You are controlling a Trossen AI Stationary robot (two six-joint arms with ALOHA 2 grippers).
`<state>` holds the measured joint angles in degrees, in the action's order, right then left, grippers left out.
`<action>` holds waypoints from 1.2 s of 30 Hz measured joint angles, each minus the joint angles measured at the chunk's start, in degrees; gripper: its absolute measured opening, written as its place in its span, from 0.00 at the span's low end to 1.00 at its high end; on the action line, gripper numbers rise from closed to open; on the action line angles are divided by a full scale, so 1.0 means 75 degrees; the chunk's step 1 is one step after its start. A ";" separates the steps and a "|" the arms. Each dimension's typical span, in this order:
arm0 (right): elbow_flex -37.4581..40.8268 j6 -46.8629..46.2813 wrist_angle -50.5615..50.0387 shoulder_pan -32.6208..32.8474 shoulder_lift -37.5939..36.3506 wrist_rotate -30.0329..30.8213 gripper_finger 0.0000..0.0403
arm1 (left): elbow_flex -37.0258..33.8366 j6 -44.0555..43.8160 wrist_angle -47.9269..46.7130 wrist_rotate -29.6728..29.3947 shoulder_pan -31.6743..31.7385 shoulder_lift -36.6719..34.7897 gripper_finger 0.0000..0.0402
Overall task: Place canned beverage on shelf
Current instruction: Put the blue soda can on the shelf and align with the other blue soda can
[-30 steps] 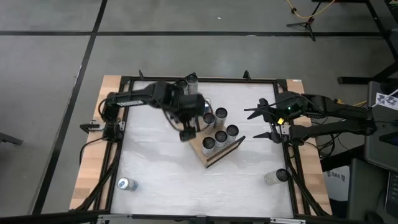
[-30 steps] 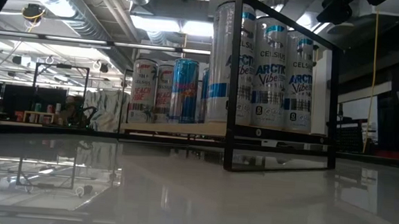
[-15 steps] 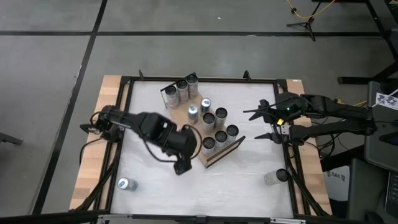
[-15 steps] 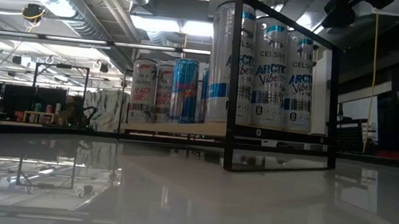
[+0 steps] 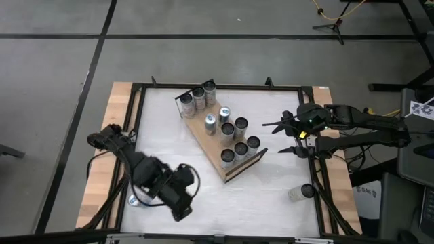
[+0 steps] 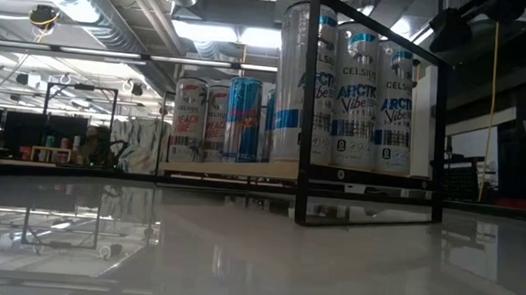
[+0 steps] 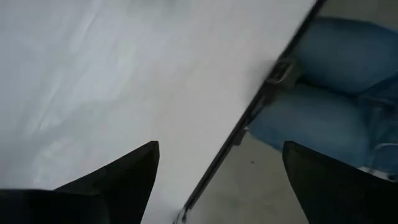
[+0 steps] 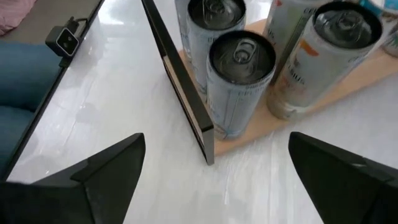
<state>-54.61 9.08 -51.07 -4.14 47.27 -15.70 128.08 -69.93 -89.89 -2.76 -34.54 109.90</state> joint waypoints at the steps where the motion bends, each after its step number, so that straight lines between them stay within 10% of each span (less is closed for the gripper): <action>1: 0.0034 0.0000 -0.0006 0.0002 0.0000 0.0000 0.97 | -0.0205 -0.0255 -0.0017 0.0005 -0.0101 -0.0069 0.83; 16: 0.0102 0.0000 0.0018 0.0001 0.0000 0.0000 0.97 | -0.3899 -0.3435 -0.0019 0.0986 -0.1394 -0.2277 0.83; 36: 0.0105 0.0000 0.0007 0.0001 0.0000 0.0000 0.97 | -0.5419 -0.4605 0.0644 0.1128 -0.3222 -0.2371 0.83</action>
<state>-53.82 9.08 -51.02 -4.13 47.27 -15.70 87.44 -104.47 -85.06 5.69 -58.71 92.12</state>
